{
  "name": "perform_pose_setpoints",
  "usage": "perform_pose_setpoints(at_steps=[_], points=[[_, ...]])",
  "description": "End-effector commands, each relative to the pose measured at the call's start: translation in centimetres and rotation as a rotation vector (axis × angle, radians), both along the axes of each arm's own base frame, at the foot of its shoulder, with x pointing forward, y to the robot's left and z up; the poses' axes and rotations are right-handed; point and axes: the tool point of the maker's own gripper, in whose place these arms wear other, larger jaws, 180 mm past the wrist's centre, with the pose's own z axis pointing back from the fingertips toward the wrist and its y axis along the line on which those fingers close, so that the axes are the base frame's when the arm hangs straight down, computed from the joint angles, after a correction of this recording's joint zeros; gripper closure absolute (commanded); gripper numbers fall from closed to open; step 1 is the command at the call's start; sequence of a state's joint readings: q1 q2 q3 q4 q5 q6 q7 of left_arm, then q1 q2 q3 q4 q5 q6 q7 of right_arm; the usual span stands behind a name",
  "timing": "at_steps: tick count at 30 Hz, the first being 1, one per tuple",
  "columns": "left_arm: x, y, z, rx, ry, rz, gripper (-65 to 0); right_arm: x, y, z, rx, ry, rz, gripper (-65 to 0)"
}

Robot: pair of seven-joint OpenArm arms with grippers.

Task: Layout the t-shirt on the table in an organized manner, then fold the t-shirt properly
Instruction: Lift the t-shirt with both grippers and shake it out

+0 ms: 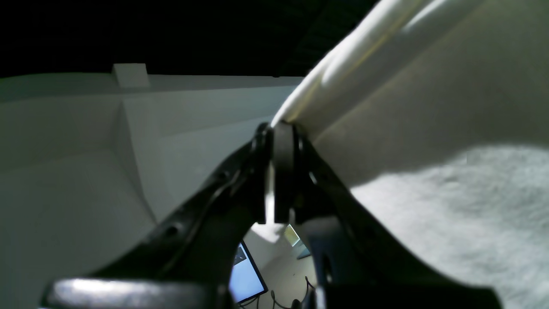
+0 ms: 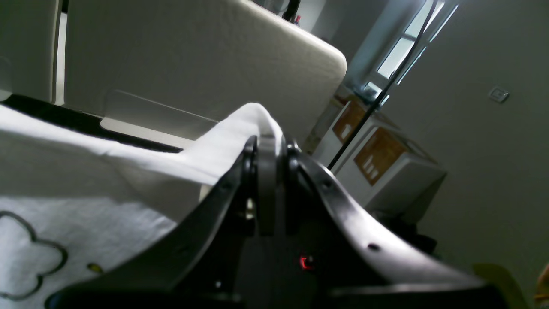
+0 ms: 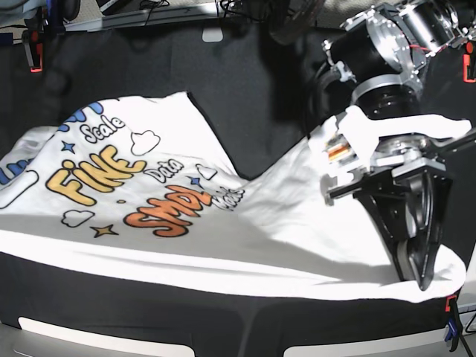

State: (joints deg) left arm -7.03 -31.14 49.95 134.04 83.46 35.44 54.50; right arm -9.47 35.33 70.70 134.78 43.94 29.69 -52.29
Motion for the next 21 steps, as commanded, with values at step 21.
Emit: perform_pose_setpoints(at_steps=[21], points=[[-1.2, 0.0, 2.8, -0.009, -0.148, -0.026, 0.0, -0.6, 0.1, 5.5, -0.062, -0.189, -0.006, 0.0]])
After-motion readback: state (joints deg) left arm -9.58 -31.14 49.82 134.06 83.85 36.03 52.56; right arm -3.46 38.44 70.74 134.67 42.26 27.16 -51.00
